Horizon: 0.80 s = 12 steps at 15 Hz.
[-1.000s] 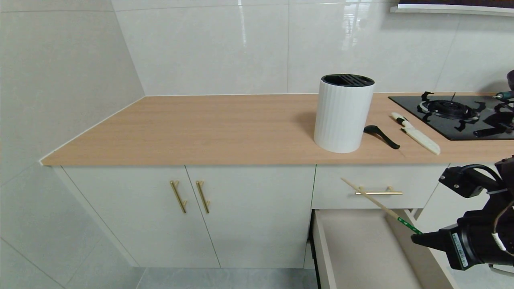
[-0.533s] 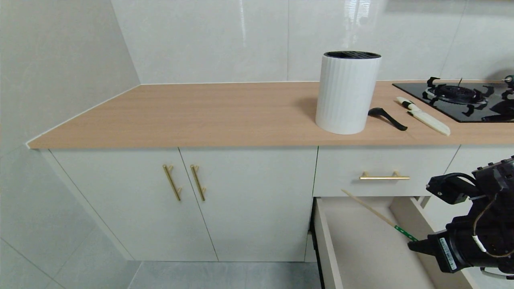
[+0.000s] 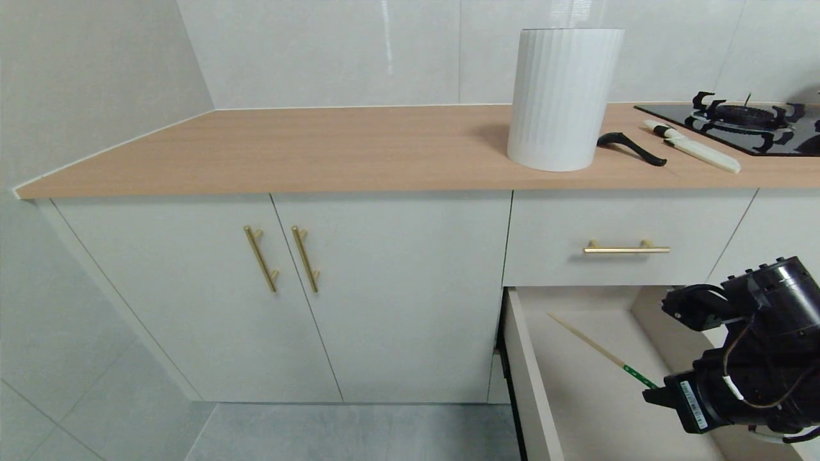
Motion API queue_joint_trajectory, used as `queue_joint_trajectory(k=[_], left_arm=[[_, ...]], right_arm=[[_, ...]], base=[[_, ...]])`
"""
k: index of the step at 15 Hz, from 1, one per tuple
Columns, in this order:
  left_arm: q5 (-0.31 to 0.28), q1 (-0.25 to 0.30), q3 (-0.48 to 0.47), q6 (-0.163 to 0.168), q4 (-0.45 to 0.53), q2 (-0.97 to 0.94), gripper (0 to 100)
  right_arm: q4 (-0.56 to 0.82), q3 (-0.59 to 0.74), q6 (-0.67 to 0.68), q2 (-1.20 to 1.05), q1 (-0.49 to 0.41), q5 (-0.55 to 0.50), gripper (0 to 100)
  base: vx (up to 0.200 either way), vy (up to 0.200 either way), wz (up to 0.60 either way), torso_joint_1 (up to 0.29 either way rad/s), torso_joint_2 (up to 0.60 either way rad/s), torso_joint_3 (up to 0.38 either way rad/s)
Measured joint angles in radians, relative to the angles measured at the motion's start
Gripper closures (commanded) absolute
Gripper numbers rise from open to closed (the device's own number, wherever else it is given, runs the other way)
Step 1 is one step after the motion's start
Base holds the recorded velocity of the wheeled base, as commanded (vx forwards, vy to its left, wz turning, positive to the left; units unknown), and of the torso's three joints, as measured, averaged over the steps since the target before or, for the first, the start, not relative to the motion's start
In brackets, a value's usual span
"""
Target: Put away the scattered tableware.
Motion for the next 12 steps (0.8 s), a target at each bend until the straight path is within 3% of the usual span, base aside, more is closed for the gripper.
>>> queue_joint_trajectory(k=[3, 8, 12], left_arm=[[0.000, 0.000, 0.000, 0.000, 0.001, 0.000, 0], [0.000, 0.000, 0.000, 0.000, 0.000, 0.000, 0], [0.000, 0.000, 0.000, 0.000, 0.000, 0.000, 0]], right_arm=[[-0.045, 0.003, 0.034, 0.047, 0.000, -0.026, 100], [-0.123, 0.002, 0.051, 0.137, 0.000, -0.028, 100], [-0.304, -0.011, 0.076, 0.313, -0.013, -0.123, 100]], base=[[0.000, 0.000, 0.00, -0.082, 0.26, 0.175], [0.000, 0.000, 0.00, -0.004, 0.02, 0.009], [0.000, 0.000, 0.00, 0.000, 0.00, 0.000]])
